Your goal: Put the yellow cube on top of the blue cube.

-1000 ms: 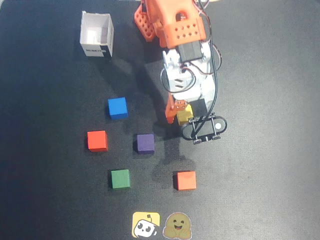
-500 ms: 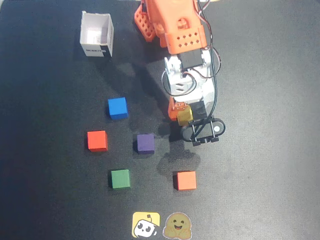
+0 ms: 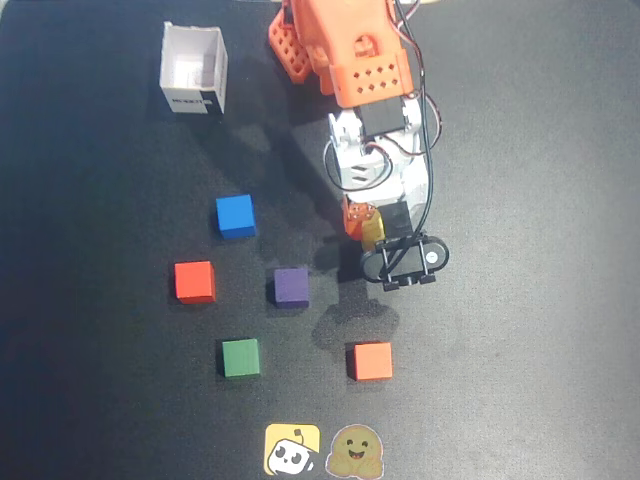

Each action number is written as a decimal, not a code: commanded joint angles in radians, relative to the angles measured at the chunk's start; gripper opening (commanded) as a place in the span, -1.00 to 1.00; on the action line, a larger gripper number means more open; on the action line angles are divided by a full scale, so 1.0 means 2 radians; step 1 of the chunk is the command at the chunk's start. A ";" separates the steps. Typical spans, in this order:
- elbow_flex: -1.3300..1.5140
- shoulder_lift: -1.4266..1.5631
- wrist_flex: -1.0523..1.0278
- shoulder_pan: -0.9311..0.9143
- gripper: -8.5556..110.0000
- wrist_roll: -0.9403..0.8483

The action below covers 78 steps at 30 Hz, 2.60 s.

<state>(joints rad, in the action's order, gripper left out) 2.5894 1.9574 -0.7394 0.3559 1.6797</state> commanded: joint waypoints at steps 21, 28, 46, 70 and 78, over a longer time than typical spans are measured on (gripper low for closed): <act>-0.132 0.146 -0.274 -0.249 -0.76 -0.028; -0.123 0.143 -0.281 -0.321 -0.76 -0.048; -0.135 0.091 -0.236 -0.371 -0.76 -0.287; -0.197 -0.005 -0.227 -0.371 -0.76 -0.303; -0.206 -0.014 -0.229 -0.367 -0.76 -0.295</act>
<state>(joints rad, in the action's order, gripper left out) 2.2258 1.9251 -1.1934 -0.3820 1.0830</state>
